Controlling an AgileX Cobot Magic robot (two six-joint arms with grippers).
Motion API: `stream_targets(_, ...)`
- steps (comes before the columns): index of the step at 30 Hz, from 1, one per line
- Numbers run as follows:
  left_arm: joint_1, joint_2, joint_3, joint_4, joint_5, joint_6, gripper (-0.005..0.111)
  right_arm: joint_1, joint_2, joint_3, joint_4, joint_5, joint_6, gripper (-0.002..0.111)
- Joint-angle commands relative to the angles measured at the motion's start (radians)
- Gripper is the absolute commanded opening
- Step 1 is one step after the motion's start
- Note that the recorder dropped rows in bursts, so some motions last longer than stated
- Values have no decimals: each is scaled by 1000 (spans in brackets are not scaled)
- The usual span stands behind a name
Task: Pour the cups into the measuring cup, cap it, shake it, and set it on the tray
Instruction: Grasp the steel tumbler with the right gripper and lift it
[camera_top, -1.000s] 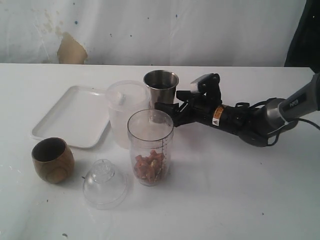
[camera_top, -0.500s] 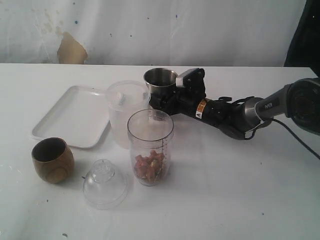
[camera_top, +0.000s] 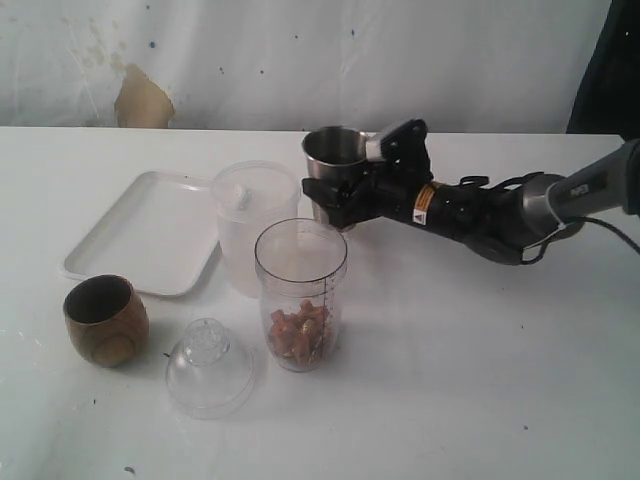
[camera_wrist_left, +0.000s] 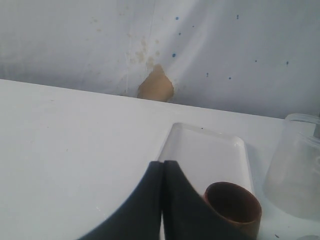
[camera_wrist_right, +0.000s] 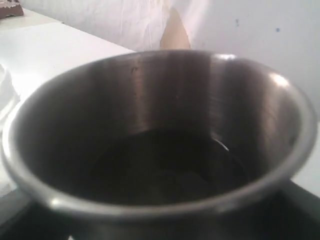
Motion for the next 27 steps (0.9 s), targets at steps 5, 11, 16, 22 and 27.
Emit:
stream_targets(5, 0, -4, 6, 6, 0, -2, 0, -42, -241, 177, -3, 60, -88, 0)
stream_targets(11, 0, -4, 6, 6, 0, -2, 0, -42, -441, 291, -13, 246, -99, 0)
stream_targets(16, 0, -4, 6, 6, 0, -2, 0, -42, -594, 384, -80, 312, -95, 0)
stream_targets(22, 0, -4, 6, 6, 0, -2, 0, -42, -755, 510, -127, 413, -95, 0)
stream_targets(27, 0, -4, 6, 6, 0, -2, 0, 3, -859, 577, -145, 557, -95, 0)
